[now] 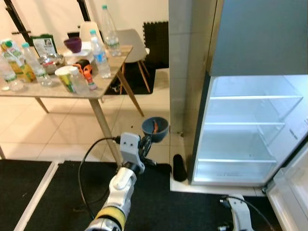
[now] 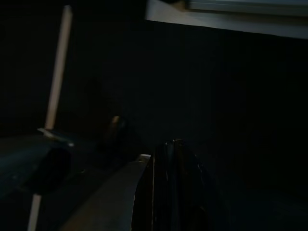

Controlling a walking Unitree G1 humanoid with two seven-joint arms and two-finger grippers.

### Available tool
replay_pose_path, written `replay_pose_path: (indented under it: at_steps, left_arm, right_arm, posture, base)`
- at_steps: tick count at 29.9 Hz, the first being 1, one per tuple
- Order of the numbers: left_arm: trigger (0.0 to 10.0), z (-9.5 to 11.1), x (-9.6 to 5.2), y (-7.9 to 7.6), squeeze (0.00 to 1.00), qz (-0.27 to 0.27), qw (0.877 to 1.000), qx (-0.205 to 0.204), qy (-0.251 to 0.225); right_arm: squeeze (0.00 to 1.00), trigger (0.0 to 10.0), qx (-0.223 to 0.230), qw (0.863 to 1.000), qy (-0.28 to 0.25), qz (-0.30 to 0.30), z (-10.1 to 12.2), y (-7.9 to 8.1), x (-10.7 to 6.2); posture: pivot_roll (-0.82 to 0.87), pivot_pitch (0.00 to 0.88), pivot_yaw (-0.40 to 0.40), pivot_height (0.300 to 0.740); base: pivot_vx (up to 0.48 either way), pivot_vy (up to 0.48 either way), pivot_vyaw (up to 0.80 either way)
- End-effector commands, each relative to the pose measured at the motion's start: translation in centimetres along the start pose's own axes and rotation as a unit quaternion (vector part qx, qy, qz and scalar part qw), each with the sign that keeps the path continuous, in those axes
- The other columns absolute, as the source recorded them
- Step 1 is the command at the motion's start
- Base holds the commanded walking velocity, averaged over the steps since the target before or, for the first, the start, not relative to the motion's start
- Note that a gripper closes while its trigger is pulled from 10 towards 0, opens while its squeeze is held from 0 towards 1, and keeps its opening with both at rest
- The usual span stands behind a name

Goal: Restocking fridge

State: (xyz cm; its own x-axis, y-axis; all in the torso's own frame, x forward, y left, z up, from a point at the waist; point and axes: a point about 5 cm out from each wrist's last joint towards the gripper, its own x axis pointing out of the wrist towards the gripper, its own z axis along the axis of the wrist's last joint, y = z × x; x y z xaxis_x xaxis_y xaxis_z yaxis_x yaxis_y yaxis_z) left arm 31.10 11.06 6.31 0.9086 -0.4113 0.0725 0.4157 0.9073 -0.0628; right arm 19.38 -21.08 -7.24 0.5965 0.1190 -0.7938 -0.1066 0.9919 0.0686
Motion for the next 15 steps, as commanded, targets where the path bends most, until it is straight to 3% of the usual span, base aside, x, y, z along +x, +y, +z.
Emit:
replay_pose_path:
  at_steps: [1, 15]
  left_arm:
    - [10.0, 0.05, 0.09, -0.38, 0.00, -0.009, 1.000, -0.006, -0.003]
    - [10.0, 0.12, 0.16, -0.68, 0.00, -0.019, 1.000, -0.012, -0.007]
  right_arm:
    - [0.00, 10.0, 0.010, 1.000, 0.006, -0.003, -0.55, 0.04, -0.08]
    - [0.00, 10.0, 0.010, 1.000, 0.011, -0.004, -1.02, 0.09, -0.16]
  posture:
    - [-0.05, 0.032, 0.027, 0.740]
    - [-0.05, 0.039, 0.026, 0.740]
  base:
    - [0.000, -0.431, 0.00]
    - [0.000, -0.435, 0.00]
